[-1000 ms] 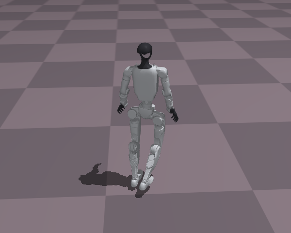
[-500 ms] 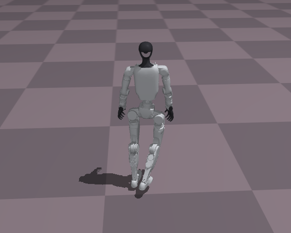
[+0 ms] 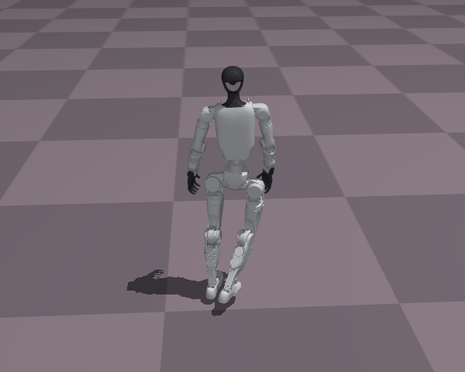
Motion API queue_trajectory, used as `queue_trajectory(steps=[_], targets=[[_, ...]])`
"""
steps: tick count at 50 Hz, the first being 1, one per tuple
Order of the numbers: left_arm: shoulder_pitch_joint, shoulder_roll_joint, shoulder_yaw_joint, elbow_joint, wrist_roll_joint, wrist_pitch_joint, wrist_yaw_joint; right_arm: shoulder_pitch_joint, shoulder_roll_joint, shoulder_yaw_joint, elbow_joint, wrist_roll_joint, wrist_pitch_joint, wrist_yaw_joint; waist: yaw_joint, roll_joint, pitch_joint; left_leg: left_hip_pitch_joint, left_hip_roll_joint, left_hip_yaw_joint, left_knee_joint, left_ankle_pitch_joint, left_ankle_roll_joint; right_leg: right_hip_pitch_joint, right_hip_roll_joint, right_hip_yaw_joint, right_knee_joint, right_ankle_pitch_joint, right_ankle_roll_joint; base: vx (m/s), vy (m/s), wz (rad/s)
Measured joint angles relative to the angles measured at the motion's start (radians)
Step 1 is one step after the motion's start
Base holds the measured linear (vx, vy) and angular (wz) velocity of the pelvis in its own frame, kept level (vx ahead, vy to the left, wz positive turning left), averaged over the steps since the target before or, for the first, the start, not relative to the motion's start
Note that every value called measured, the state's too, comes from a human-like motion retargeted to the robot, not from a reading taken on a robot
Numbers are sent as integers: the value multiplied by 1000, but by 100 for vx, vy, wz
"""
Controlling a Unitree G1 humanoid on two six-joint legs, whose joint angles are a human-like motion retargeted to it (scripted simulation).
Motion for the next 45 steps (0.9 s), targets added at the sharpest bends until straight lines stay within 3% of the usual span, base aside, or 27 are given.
queue_trajectory(steps=[6,10,14,17,19,24,29,41,43,45], targets=[[10,-6,-1,-7,10,8,-48,-36,-6,34,-14,-44,0,66,22,-12,15,-38,11,35,81,-38,14,6,19,17,-32,8,-8,-3,-9,-26],[16,-14,3,-13,18,17,-69,-70,-9,61,-22,-81,3,107,38,-16,45,-153,23,118,392,-165,34,29,32,30,-47,16,-15,-6,-7,-25],[15,-18,7,-20,22,25,-83,-106,-9,81,-24,-111,11,142,22,0,64,-325,239,405,911,-366,126,24,71,-5,-36,9,-17,-8,-2,32],[8,-21,22,-19,14,33,-96,-141,-7,90,-20,-121,20,166,37,36,32,-512,328,377,1166,-436,177,-31,149,23,-56,35,-33,-6,-6,-47],[12,-26,28,-13,6,37,-103,-152,-6,92,-15,-121,26,173,49,48,9,-614,333,345,1257,-448,199,-66,178,44,-59,50,-37,-3,-5,-61],[25,-29,51,10,-31,46,-122,-180,-7,85,-5,-96,41,177,71,26,-33,-807,254,308,1290,-448,229,-140,184,93,-36,55,-33,6,-4,-55],[31,-30,70,41,-69,55,-146,-199,8,81,-4,-65,48,181,82,-24,-56,-895,152,306,1116,-434,211,-172,146,129,5,23,-22,19,-4,-48],[20,-4,99,99,-138,60,-169,-190,35,104,-36,-45,47,208,61,-145,-109,-878,-50,242,571,-171,114,-173,30,209,128,-6,-11,27,-2,-42],[16,6,107,103,-156,58,-168,-186,39,109,-41,-45,45,212,61,-172,-121,-855,-78,230,536,-127,113,-182,9,258,144,42,9,39,1,-46],[13,13,113,106,-177,55,-168,-179,42,112,-41,-47,43,216,55,-201,-132,-833,-113,218,520,-87,117,-205,-5,344,161,167,62,41,2,-37]])
